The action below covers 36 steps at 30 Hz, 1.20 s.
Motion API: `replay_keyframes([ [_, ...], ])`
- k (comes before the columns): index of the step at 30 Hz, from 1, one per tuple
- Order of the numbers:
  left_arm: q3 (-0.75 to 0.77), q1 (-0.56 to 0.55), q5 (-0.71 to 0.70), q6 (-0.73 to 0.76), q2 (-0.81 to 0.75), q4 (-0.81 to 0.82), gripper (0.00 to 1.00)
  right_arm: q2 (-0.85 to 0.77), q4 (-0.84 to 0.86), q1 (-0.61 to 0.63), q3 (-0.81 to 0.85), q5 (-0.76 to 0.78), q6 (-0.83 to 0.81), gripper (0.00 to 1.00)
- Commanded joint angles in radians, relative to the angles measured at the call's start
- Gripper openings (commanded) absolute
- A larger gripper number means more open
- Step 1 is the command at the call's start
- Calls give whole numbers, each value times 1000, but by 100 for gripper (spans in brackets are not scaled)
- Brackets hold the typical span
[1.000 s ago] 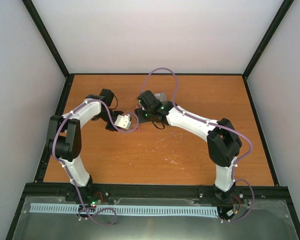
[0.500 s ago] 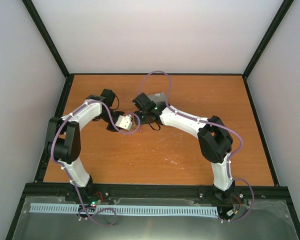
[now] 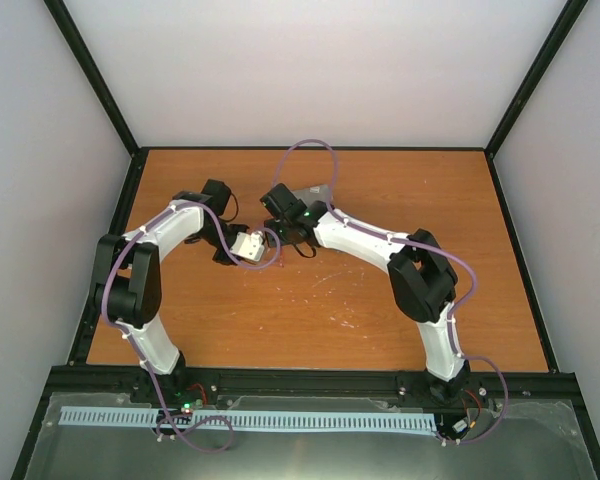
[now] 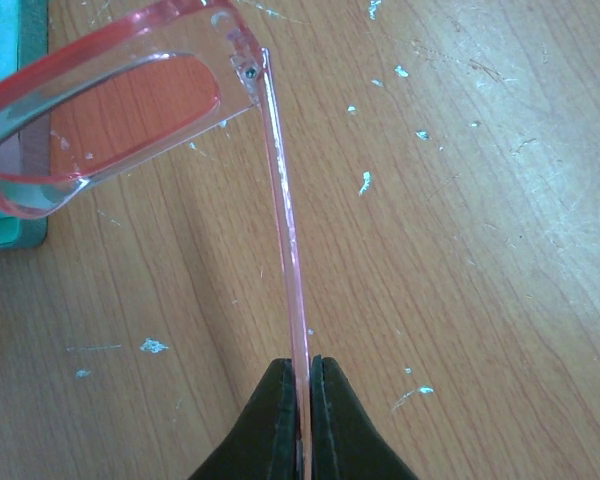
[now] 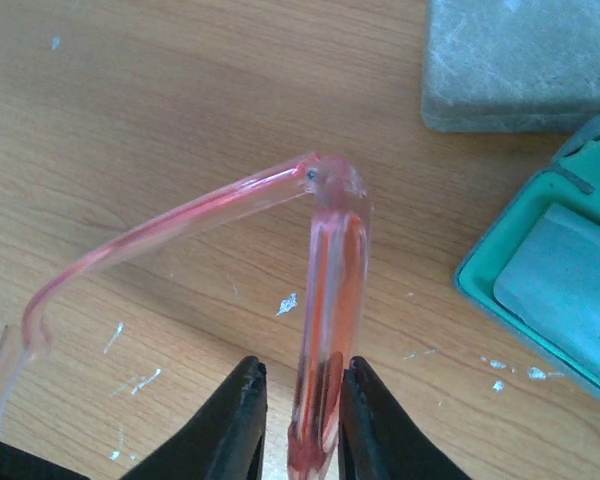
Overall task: Organize the sunglasses
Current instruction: Pick up the sunglasses from the center of the board.
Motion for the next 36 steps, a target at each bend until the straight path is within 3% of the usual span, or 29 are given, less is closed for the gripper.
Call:
replay_keyframes([
  [1, -5, -6, 27, 4, -25, -16, 1, 29, -16, 10, 38, 13, 2, 17],
  [8, -19, -6, 27, 5, -31, -2, 5, 34, -20, 8, 43, 19, -1, 3],
  [12, -16, -6, 42, -18, -45, 12, 40, 46, -35, 9, 50, 28, 1, 3],
  [17, 8, -6, 116, -57, -93, -9, 75, 49, -42, 6, 49, 43, 0, 3],
  [20, 29, -6, 175, -99, -153, -2, 80, 40, -51, -4, 43, 49, -1, 3],
  [23, 71, -6, 231, -239, -231, 50, 78, 3, -49, -25, 3, 17, -6, 3],
  [25, 83, -5, 242, -420, -288, 149, 66, -55, -22, -44, -60, -40, -21, 3],
  [26, 80, -5, 226, -522, -313, 212, 53, -95, 1, -52, -101, -78, -33, 3],
  [28, 59, -3, 187, -705, -359, 328, 5, -196, 78, -65, -218, -178, -52, 3],
  [29, 48, -1, 184, -776, -378, 364, 1, -251, 124, -71, -289, -226, -50, 3],
  [33, -4, 2, 263, -965, -458, 462, 0, -443, 266, -96, -516, -393, -26, 3],
  [36, -44, 1, 363, -1015, -499, 504, 1, -551, 362, -101, -644, -499, -4, 3],
])
